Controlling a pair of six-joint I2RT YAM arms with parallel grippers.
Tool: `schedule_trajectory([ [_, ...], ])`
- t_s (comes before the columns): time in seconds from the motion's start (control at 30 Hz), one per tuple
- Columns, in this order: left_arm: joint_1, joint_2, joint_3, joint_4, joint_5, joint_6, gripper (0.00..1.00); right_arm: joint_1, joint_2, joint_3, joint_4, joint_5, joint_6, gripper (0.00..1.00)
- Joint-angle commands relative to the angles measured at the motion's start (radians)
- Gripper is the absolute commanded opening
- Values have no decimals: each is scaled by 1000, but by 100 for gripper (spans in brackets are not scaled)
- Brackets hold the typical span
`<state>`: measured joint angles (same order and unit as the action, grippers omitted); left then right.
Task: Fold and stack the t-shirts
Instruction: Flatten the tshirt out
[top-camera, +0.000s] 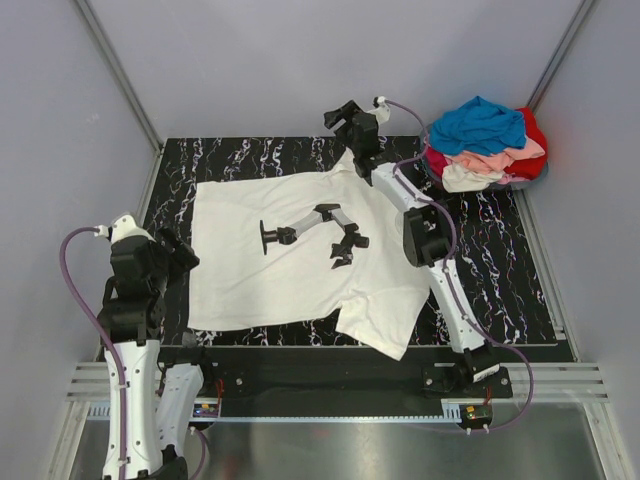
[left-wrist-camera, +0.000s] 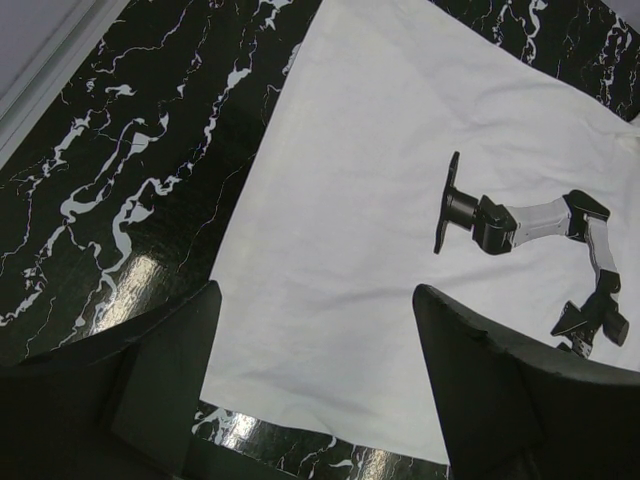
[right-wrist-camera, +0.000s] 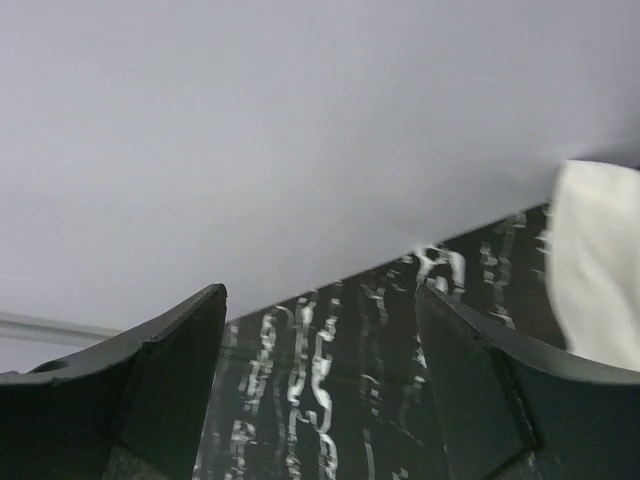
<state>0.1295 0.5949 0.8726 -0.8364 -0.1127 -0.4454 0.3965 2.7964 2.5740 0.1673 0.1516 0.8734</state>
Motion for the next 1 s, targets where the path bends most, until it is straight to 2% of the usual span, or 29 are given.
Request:
schedule_trajectory([
  [0.0, -2, -9, -9, 36, -15, -3, 83, -27, -271, -170, 2, 115, -123, 84],
  [0.03, -2, -10, -9, 37, -15, 0, 83, -27, -361, -266, -20, 149, -137, 84],
  [0.17, -2, -21, -9, 37, -13, -1, 83, -57, -497, -448, -162, 181, -134, 84],
  [0.2, -2, -27, -9, 37, -12, -1, 83, -74, -502, -460, -231, 146, -116, 84],
  [0.23, -2, -29, -12, 40, -10, 2, 83, -105, -492, -471, -305, 44, -96, 84],
  [0.3, -2, -35, -12, 43, -4, 4, 83, -133, -466, -480, -348, -131, -59, 82],
  [0.4, -2, -27, -12, 43, 4, 5, 83, -139, -399, -460, -379, -257, -60, 83],
  [0.5, -1, -24, -11, 43, 4, 5, 83, -139, -344, -454, -353, -311, -37, 83],
  [0.77, -2, -35, -9, 46, -1, 4, 83, -134, -192, -276, -388, -342, -27, 83],
  [0.97, -2, -44, 55, -12, -76, 13, 82, -125, -166, -256, -387, -346, -30, 82],
])
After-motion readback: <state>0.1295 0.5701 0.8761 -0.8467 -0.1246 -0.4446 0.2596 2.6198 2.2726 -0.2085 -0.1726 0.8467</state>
